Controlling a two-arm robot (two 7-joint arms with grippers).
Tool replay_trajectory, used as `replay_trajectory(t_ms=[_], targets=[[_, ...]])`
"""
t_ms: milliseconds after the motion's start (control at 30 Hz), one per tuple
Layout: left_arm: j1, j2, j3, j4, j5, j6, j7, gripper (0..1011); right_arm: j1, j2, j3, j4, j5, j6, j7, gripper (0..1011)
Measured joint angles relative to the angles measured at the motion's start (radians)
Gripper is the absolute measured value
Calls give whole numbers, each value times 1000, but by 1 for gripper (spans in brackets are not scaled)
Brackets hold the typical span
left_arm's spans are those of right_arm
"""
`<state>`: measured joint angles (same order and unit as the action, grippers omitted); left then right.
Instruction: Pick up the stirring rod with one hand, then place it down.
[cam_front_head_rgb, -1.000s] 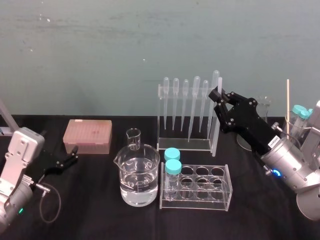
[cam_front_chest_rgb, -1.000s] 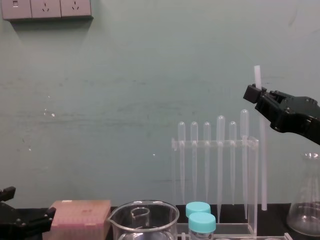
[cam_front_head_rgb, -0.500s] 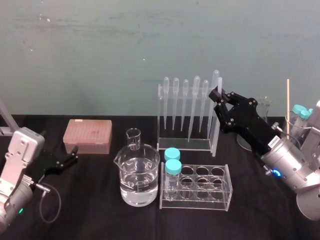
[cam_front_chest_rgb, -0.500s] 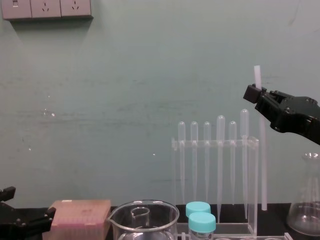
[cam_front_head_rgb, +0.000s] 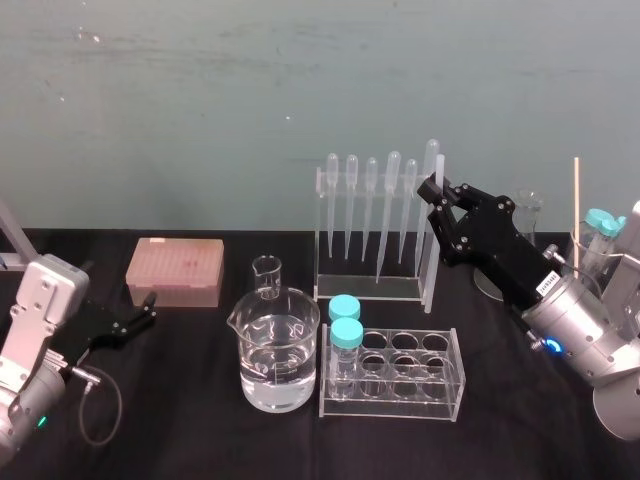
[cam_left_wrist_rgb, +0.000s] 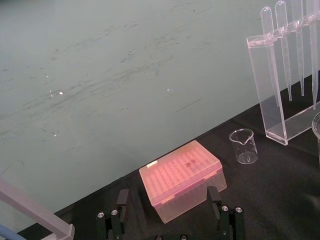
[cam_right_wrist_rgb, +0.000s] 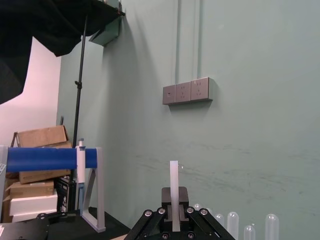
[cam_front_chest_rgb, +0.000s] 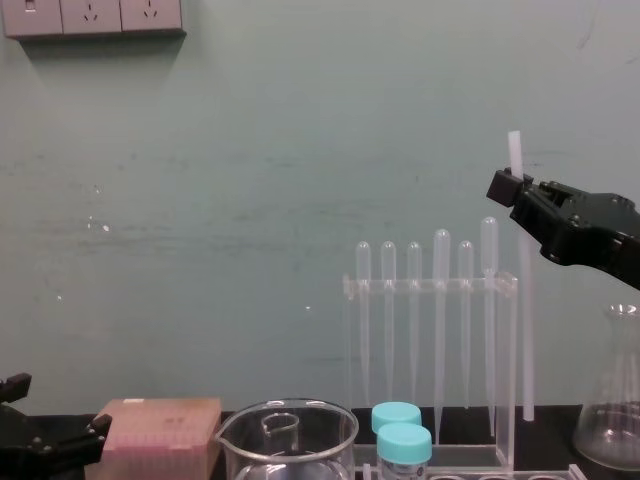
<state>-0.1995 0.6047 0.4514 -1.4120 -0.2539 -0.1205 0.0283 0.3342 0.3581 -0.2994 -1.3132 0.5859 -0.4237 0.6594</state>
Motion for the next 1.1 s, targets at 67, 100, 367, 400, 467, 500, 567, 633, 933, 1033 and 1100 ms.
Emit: replay_trajectory(t_ms=[67, 100, 367, 400, 467, 500, 567, 633, 933, 1033, 1100], targets=[[0, 0, 0, 0, 0, 0, 0, 1000, 0, 0, 0, 0, 0, 0, 0, 69], [0, 0, 0, 0, 0, 0, 0, 1000, 0, 0, 0, 0, 0, 0, 0, 69], [0, 0, 0, 0, 0, 0, 0, 1000, 0, 0, 0, 0, 0, 0, 0, 69], [0, 0, 0, 0, 0, 0, 0, 1000, 0, 0, 0, 0, 0, 0, 0, 69], [0, 0, 0, 0, 0, 0, 0, 1000, 0, 0, 0, 0, 0, 0, 0, 69], [0, 0, 0, 0, 0, 0, 0, 1000, 0, 0, 0, 0, 0, 0, 0, 69], [0, 0, 0, 0, 0, 0, 0, 1000, 0, 0, 0, 0, 0, 0, 0, 69], [0, 0, 0, 0, 0, 0, 0, 1000, 0, 0, 0, 0, 0, 0, 0, 69], [0, 0, 0, 0, 0, 0, 0, 1000, 0, 0, 0, 0, 0, 0, 0, 69], [0, 0, 0, 0, 0, 0, 0, 1000, 0, 0, 0, 0, 0, 0, 0, 69], [0, 0, 0, 0, 0, 0, 0, 1000, 0, 0, 0, 0, 0, 0, 0, 69]])
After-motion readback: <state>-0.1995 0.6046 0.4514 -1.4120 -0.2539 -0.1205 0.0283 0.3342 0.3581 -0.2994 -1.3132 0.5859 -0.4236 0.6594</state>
